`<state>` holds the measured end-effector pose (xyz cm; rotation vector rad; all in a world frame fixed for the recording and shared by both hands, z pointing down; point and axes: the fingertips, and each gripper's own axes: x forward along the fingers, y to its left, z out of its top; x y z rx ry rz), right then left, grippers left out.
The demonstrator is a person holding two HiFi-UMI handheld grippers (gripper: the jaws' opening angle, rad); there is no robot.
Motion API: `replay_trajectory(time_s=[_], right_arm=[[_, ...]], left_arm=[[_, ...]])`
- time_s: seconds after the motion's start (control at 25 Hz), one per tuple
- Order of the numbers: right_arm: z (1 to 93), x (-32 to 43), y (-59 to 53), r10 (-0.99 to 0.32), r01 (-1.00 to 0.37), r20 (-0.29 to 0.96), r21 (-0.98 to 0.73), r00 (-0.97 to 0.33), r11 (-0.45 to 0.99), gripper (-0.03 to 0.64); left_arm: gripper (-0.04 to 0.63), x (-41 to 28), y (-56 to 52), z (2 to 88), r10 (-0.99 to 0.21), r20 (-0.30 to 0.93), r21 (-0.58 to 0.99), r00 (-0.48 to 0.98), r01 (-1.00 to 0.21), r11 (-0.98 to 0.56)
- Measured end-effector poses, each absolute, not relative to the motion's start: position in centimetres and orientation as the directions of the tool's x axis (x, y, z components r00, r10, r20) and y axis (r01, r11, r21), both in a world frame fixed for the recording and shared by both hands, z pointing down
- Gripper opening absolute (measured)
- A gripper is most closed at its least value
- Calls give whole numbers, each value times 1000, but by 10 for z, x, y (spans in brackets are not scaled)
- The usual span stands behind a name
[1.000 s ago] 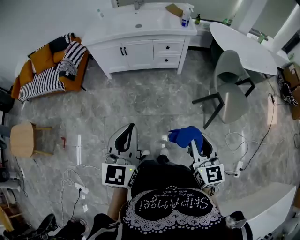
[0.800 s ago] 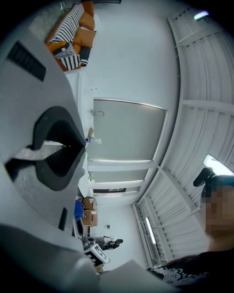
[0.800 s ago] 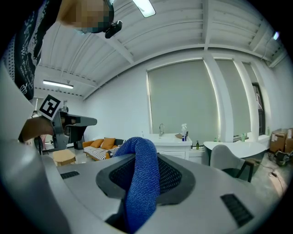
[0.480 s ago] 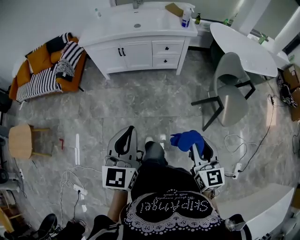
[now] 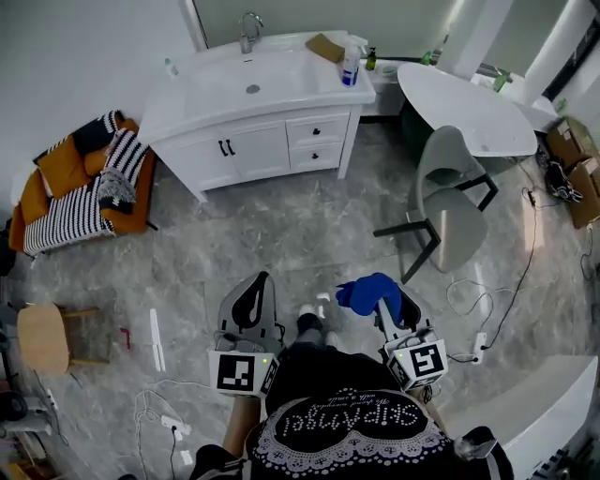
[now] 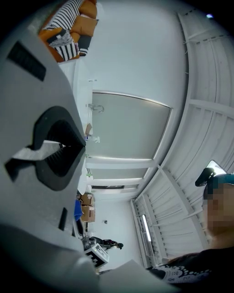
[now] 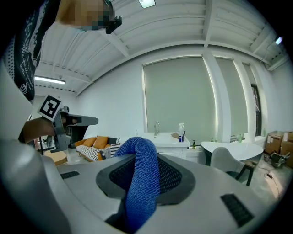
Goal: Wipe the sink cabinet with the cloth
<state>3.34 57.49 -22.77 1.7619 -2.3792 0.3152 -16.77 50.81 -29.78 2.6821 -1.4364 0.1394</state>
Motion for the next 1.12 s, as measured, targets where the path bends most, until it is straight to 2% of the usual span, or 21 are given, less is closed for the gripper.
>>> replay_trajectory(time_s=[0.24,0.44,1.12], right_arm=[[-239,20,541,-944,-966,209,-47,-257,252,115],[-237,19,534,-954,-980,224,-51,-201,194,115],[-229,3,503,-932,-960,233,-31,-276,277,115]], left_arm=[[5,-173,472,-301,-791,124,33,600,-799,-601],[5,-169,458,-297,-761,113,43,638,-769,-638],[5,-186,446,-296,-778,89,77,622,-783,-617]])
